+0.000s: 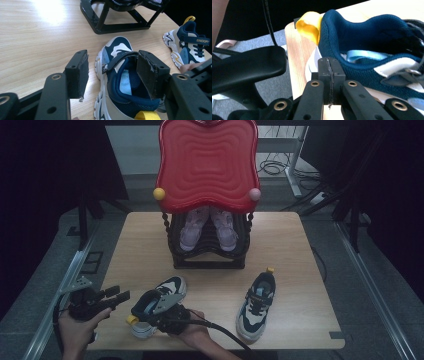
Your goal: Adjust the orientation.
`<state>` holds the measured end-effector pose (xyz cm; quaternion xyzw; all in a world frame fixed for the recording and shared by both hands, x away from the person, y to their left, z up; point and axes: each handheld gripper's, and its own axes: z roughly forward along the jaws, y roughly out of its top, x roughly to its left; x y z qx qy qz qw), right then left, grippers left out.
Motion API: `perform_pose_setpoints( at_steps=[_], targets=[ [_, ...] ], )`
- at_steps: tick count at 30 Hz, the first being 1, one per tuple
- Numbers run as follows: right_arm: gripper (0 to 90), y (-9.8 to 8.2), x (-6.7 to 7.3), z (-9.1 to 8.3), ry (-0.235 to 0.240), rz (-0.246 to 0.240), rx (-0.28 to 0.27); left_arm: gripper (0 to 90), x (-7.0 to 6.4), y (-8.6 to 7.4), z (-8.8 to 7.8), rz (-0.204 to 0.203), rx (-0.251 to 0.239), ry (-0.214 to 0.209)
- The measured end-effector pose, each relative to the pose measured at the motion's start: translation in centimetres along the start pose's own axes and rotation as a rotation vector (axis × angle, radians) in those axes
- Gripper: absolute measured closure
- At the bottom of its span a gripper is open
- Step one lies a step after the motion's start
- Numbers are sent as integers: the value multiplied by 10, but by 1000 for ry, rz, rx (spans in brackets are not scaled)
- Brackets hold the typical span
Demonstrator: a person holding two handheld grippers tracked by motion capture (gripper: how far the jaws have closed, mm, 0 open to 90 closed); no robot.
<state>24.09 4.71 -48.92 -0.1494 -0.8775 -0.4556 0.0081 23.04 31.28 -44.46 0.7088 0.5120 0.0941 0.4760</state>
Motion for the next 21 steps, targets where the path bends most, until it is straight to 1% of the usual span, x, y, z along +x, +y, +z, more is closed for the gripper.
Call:
perform_pose_setpoints(
  at_steps=[3, 7, 10, 13, 15, 16, 18, 20, 21],
  targets=[
    [897, 0, 0, -14, -12, -18, -17, 431, 0, 0, 1, -4, 2, 2],
    [897, -5, -5, -44, -43, -14, -48, 430, -2, 0, 2, 1, 4, 2],
    [897, -14, -11, -69, -80, -7, -80, 430, -3, 0, 2, 1, 4, 4],
    [897, -31, -18, -98, -126, -2, -103, 431, -3, -1, 3, -4, 2, 8],
    [897, -45, -24, -118, -163, 21, -124, 430, -3, -2, 4, -8, 10, 14],
    [897, -50, -27, -127, -174, 37, -120, 430, -2, -2, 5, -11, 12, 15],
    [897, -58, -34, -144, -208, 65, -129, 430, -2, -2, 6, -11, 14, 16],
    [897, -64, -40, -157, -222, 100, -148, 430, -4, -1, 7, -9, 14, 15],
    [897, -67, -42, -163, -236, 106, -152, 430, -4, -1, 6, -5, 14, 15]
  ],
)
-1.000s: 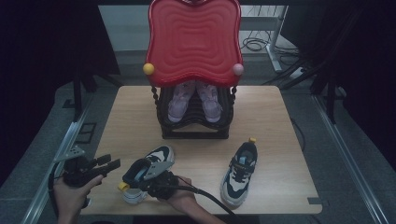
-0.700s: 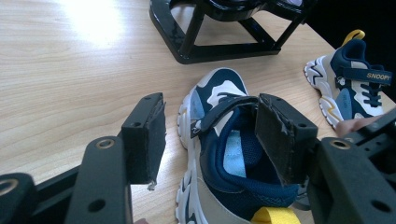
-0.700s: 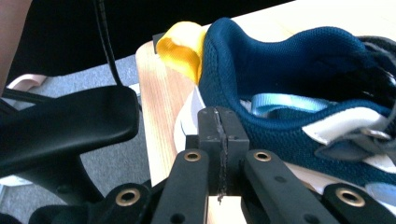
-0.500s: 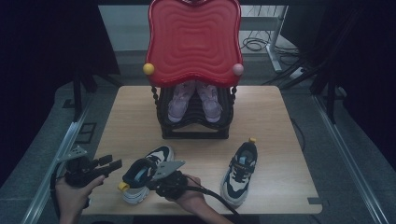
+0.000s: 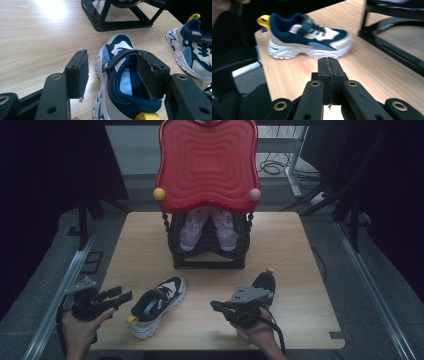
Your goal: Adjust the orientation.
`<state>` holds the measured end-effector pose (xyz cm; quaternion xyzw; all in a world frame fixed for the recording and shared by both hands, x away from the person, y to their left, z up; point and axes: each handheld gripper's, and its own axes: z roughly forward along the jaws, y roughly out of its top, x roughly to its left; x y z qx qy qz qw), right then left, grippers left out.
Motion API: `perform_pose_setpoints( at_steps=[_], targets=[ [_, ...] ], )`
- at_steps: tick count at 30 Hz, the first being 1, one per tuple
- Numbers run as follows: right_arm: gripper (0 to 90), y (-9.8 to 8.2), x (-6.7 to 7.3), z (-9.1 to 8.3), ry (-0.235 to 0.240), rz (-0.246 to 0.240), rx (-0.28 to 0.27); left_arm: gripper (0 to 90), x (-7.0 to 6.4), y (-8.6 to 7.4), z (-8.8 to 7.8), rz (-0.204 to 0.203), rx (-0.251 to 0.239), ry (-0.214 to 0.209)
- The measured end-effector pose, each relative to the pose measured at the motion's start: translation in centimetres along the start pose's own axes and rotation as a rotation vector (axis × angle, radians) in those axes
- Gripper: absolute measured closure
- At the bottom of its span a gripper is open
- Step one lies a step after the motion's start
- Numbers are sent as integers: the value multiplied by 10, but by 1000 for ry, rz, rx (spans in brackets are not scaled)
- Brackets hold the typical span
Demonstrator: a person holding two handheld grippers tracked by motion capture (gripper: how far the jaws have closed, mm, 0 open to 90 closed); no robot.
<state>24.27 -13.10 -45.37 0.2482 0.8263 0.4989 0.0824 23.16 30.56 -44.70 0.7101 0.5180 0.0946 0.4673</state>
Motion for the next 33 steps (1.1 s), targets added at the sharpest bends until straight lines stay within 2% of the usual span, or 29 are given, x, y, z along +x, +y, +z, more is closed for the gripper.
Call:
perform_pose_setpoints(
  at_steps=[6, 8, 13, 20, 26, 33],
  targets=[
    [896, -10, -18, -29, -73, 34, -18, 429, 1, -2, 0, -4, 2, -2],
    [896, -17, -23, -40, -100, 32, -20, 428, 2, -3, 3, -5, 9, -4],
    [896, -36, -36, -72, -145, 58, -44, 427, 2, -3, 5, 0, 13, -6],
    [896, -58, -49, -112, -237, 98, -69, 426, 4, -3, 5, -2, 16, 0],
    [897, -74, -53, -123, -271, 116, -33, 423, 2, -1, 4, 7, 11, 3],
    [897, -90, -54, -126, -276, 131, 2, 421, 2, -1, 4, 8, 13, -1]
  ],
)
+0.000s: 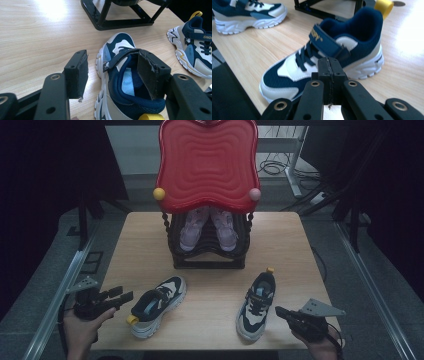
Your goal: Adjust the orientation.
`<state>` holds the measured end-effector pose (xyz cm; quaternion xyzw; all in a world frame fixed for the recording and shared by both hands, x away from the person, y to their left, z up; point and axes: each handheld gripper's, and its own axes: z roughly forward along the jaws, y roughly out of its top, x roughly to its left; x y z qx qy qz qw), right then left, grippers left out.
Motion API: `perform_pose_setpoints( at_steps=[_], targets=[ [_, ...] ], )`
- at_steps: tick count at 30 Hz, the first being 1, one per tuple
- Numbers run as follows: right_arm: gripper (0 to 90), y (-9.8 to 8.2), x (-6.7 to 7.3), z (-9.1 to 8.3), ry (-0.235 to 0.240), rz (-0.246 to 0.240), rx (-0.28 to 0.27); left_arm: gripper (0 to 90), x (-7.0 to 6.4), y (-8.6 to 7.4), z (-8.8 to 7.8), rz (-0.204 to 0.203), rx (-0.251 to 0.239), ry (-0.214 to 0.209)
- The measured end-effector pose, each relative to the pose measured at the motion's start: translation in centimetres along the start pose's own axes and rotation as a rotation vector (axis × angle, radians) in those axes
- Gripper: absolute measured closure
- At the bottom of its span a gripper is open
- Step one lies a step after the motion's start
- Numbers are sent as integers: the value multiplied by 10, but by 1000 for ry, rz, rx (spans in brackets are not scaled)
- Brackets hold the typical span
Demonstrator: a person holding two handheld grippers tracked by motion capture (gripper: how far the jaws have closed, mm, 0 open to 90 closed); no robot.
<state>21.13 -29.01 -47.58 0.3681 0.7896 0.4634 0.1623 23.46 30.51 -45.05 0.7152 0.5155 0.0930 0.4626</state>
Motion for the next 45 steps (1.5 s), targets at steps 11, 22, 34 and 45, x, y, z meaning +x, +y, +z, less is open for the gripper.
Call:
perform_pose_setpoints(
  at_steps=[11, 22, 34, 45],
  targets=[
    [896, -18, -4, 3, 8, -1, 60, 417, -2, 0, 6, 5, 17, -6],
    [897, -23, 5, 11, 66, -47, 105, 416, -2, 0, 7, 8, 21, -7],
    [898, -25, 11, 23, 111, -79, 142, 416, -3, 0, 6, 8, 22, -8],
    [898, -24, 14, 32, 137, -82, 143, 416, -3, 0, 6, 11, 23, -11]
  ],
)
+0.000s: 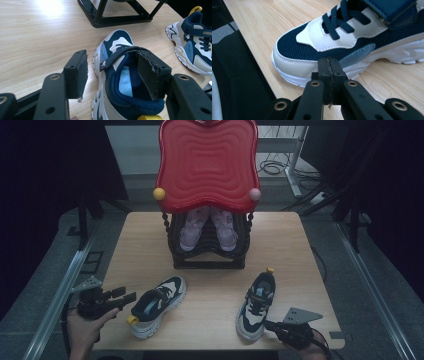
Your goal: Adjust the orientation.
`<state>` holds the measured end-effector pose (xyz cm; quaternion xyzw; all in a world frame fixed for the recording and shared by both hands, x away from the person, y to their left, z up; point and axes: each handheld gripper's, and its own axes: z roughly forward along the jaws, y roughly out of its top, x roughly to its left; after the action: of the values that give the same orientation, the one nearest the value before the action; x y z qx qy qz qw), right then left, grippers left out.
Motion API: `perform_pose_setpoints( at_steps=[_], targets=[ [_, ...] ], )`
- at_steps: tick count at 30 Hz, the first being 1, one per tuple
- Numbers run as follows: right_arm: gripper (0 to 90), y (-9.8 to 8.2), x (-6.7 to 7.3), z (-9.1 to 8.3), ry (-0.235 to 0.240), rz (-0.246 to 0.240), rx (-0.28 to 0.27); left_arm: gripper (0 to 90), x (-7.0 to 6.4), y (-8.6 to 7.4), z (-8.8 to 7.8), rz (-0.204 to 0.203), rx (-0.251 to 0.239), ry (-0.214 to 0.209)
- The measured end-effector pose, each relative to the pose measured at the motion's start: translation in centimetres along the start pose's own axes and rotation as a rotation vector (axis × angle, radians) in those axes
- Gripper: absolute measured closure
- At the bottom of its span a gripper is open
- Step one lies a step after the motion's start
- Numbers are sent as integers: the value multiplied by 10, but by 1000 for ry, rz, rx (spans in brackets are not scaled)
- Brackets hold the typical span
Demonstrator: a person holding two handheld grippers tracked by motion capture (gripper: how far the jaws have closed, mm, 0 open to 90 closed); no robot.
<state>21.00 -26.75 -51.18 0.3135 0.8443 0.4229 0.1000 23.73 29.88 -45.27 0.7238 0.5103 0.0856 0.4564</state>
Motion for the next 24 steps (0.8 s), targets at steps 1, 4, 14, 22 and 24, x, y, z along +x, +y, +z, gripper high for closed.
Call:
perform_pose_setpoints(
  at_steps=[1, 4, 14, 22, 24],
  targets=[
    [899, 1, 0, 0, -2, -2, -1, 416, 0, 0, 0, 1, -1, 2],
    [898, 2, 2, 1, 1, -7, -1, 416, 1, 0, -1, -2, -2, 3],
    [899, 9, 9, 11, 11, -19, -6, 416, 1, -1, -3, -3, -5, 5],
    [898, 16, 18, 22, 12, -34, -2, 415, 2, -1, -2, -2, -1, 7],
    [899, 18, 20, 24, 13, -35, -1, 415, 2, -1, -3, -3, -2, 8]
  ],
)
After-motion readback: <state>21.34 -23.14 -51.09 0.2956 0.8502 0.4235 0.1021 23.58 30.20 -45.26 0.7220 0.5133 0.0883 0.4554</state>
